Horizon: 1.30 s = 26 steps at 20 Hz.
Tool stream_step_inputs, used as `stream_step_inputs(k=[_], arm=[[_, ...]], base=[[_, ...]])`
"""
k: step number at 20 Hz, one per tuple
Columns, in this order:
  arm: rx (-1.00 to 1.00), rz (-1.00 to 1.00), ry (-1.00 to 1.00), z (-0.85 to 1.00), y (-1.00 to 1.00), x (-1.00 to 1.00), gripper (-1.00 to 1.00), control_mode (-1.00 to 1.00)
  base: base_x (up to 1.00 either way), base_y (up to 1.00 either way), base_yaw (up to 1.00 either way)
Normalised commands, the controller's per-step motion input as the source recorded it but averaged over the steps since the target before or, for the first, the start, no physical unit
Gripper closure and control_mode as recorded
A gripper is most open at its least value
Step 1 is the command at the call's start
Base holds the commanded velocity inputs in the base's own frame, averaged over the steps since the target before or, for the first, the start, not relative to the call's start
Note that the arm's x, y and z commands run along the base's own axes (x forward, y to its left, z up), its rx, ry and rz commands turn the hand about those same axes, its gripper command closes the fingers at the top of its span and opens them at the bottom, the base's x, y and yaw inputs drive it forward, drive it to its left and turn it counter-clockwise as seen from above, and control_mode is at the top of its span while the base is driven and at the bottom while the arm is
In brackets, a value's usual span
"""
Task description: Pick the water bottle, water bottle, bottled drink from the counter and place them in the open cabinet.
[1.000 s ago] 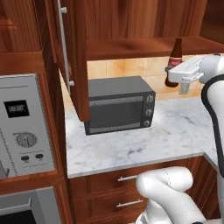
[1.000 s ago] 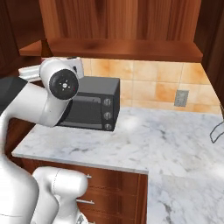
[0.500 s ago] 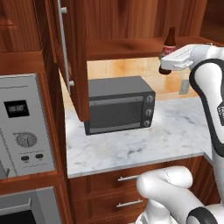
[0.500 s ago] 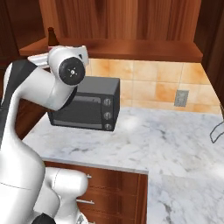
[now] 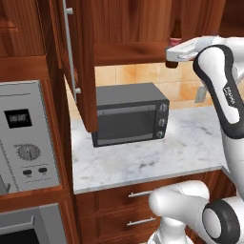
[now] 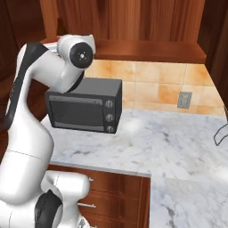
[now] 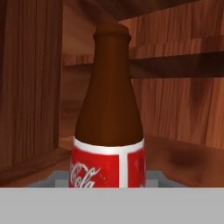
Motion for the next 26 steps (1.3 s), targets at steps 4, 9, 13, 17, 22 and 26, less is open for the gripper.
stream_step_inputs(k=[4,9,13,17,22,26], arm=[[0.00,0.00,0.00,-0.01,0.10,0.57,1.00,-1.00],[0.00,0.00,0.00,-0.02,0.10,0.61,1.00,-1.00],[0.00,0.00,0.00,-0.05,0.08,0.54,1.00,-1.00],[0.00,0.00,0.00,-0.03,0.03,0.53,1.00,-1.00],[0.00,0.00,0.01,-0.01,0.01,0.50,1.00,-1.00],[-0.02,0.00,0.06,-0.12,0.09,0.33,1.00,-1.00]], base=[[0.00,0.00,0.00],[0.00,0.00,0.00],[0.00,0.00,0.00],[0.00,0.00,0.00],[0.00,0.00,0.00],[0.00,0.00,0.00]])
